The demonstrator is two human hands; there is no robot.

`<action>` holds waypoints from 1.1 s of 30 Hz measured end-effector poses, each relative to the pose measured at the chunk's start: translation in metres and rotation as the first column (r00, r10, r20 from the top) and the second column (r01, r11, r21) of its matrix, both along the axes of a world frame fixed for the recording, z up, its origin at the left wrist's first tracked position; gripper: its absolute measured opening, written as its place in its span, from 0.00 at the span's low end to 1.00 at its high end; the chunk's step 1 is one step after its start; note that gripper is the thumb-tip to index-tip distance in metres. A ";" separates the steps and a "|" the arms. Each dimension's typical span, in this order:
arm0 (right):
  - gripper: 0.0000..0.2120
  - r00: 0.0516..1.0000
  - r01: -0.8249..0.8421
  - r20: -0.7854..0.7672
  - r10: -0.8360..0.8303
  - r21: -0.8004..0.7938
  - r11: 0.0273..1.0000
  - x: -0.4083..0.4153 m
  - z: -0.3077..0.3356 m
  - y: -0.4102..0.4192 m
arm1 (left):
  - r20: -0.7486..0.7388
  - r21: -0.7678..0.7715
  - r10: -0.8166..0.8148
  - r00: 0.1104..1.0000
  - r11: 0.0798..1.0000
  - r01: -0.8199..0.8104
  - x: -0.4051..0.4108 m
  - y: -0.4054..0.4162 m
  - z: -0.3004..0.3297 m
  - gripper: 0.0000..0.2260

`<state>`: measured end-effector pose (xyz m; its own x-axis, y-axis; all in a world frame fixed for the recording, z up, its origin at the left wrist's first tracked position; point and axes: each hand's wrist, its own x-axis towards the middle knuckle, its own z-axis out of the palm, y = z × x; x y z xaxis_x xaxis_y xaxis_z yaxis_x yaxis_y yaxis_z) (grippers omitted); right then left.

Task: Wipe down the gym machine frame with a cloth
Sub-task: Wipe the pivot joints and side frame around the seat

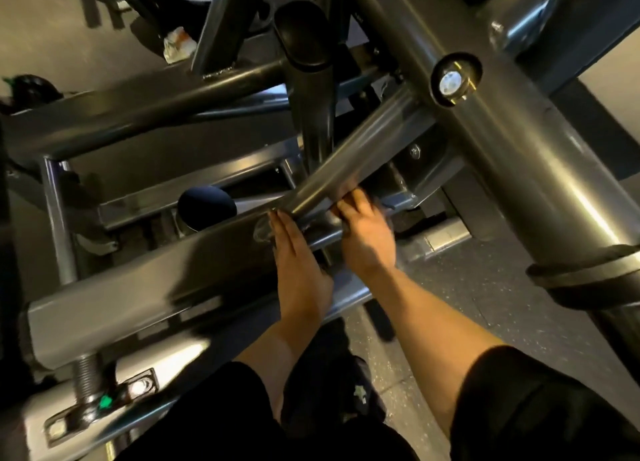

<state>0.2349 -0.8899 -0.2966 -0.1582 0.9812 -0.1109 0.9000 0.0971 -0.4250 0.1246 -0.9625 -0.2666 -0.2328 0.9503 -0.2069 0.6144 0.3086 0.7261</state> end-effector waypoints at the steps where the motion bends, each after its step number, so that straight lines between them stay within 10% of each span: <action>1: 0.26 0.996 0.090 0.003 -0.090 -0.062 0.994 0.008 0.002 0.008 | -0.001 -0.066 0.000 1.000 0.998 0.000 0.000 0.000 0.003 0.47; 8: 0.24 0.952 0.304 -0.026 -0.306 -0.056 0.951 0.003 0.009 0.013 | -0.011 -0.128 -0.006 1.000 0.992 0.004 -0.001 0.000 0.012 0.51; 13: 0.22 0.990 -0.084 -0.102 0.098 0.131 0.988 -0.020 0.002 -0.019 | -0.025 -0.127 -0.003 1.000 0.992 0.000 -0.002 -0.001 0.015 0.53; 20: 0.24 0.978 0.204 0.060 -0.198 -0.118 0.972 0.019 0.020 0.040 | -0.015 -0.143 -0.085 0.996 0.986 0.082 -0.011 -0.003 0.025 0.45; 24: 0.27 0.959 0.236 -0.105 -0.264 -0.223 0.946 -0.014 0.035 -0.023 | -0.079 -0.093 -0.090 0.993 0.992 0.082 -0.011 0.001 0.025 0.40; 28: 0.18 0.708 0.359 -0.489 -0.510 -0.372 0.856 -0.034 0.071 -0.060 | 0.167 -0.073 0.121 0.979 0.991 -0.110 -0.019 0.007 0.047 0.23; 33: 0.23 0.643 0.453 -0.719 -0.263 0.080 0.888 -0.040 0.194 -0.094 | 0.658 0.128 0.077 0.749 0.969 -0.212 0.002 0.007 0.132 0.08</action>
<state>0.1946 -0.9838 -0.1029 0.2739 0.9548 0.1159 0.3599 0.0100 -0.9329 0.1270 -0.9558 -0.1346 -0.2461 0.9515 -0.1849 -0.0606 0.1752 0.9827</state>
